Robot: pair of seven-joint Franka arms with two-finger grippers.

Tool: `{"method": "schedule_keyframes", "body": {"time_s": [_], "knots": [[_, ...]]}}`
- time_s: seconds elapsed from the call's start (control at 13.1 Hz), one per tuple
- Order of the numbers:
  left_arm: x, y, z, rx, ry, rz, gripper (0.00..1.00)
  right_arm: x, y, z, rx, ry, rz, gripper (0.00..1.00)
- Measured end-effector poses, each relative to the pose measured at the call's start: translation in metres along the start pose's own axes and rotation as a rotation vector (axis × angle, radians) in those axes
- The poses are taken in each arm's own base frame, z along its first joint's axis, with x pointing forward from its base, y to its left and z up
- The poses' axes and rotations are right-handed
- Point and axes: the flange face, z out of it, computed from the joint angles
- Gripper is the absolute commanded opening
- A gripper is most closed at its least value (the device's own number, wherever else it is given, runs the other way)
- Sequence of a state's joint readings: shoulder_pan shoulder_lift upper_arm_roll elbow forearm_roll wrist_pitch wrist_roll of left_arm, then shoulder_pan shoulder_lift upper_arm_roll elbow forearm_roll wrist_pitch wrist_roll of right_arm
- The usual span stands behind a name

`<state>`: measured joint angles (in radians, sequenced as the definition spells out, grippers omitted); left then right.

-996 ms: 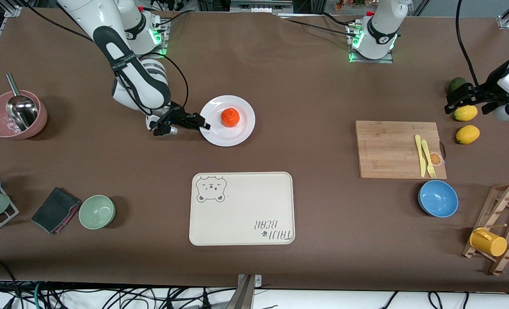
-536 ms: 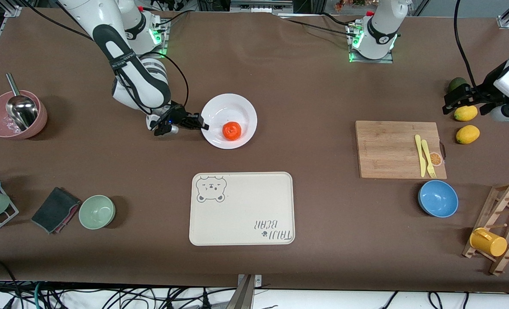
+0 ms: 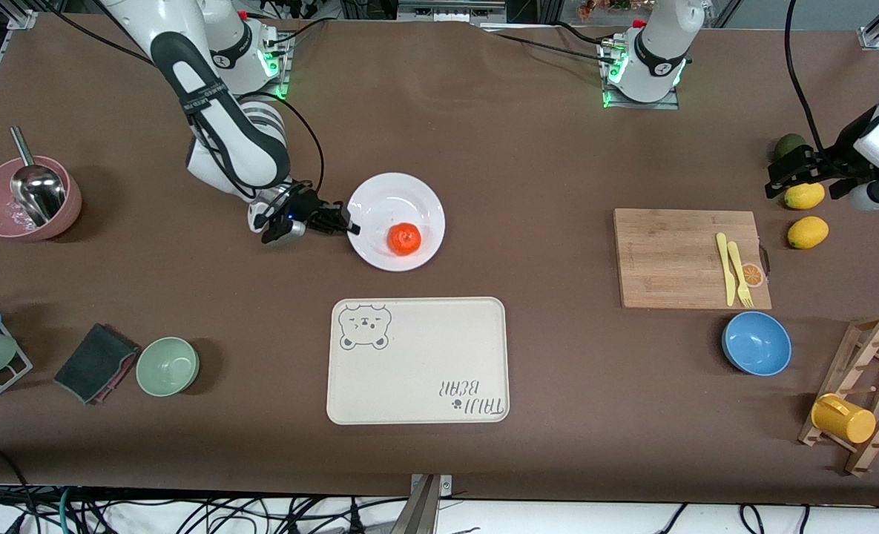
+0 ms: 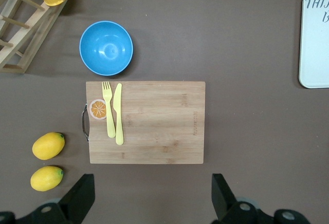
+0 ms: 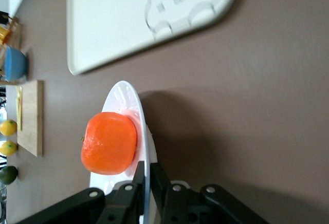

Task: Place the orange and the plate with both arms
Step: 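Slide the plate with the right gripper onto the bear tray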

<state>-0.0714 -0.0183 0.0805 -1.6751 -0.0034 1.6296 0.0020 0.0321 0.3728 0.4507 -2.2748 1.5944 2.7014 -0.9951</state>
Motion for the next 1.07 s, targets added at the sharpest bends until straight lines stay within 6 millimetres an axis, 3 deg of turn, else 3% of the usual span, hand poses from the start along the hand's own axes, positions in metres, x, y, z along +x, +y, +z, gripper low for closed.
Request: {"method": "schedule_keyframes", "body": {"time_s": [0.31, 0.54, 0.69, 0.84, 1.07], "knots": [[0.0, 0.0, 0.0, 0.0, -0.001, 0.001, 1.0, 0.083, -0.023, -0.023, 0.073, 0.088, 0.006, 0.0], [0.001, 0.001, 0.002, 0.0, -0.005, 0.001, 1.0, 0.16, -0.031, -0.018, 0.082, 0.089, 0.063, 0.0], [0.002, 0.001, 0.003, 0.001, -0.007, 0.001, 1.0, 0.204, -0.019, -0.002, 0.093, 0.106, 0.115, 0.0], [0.002, 0.001, 0.004, 0.001, -0.007, 0.002, 1.0, 0.238, 0.005, 0.016, 0.112, 0.139, 0.129, 0.0], [0.003, 0.002, 0.005, 0.001, -0.009, 0.003, 1.0, 0.257, 0.034, 0.038, 0.123, 0.158, 0.139, 0.0]]}}
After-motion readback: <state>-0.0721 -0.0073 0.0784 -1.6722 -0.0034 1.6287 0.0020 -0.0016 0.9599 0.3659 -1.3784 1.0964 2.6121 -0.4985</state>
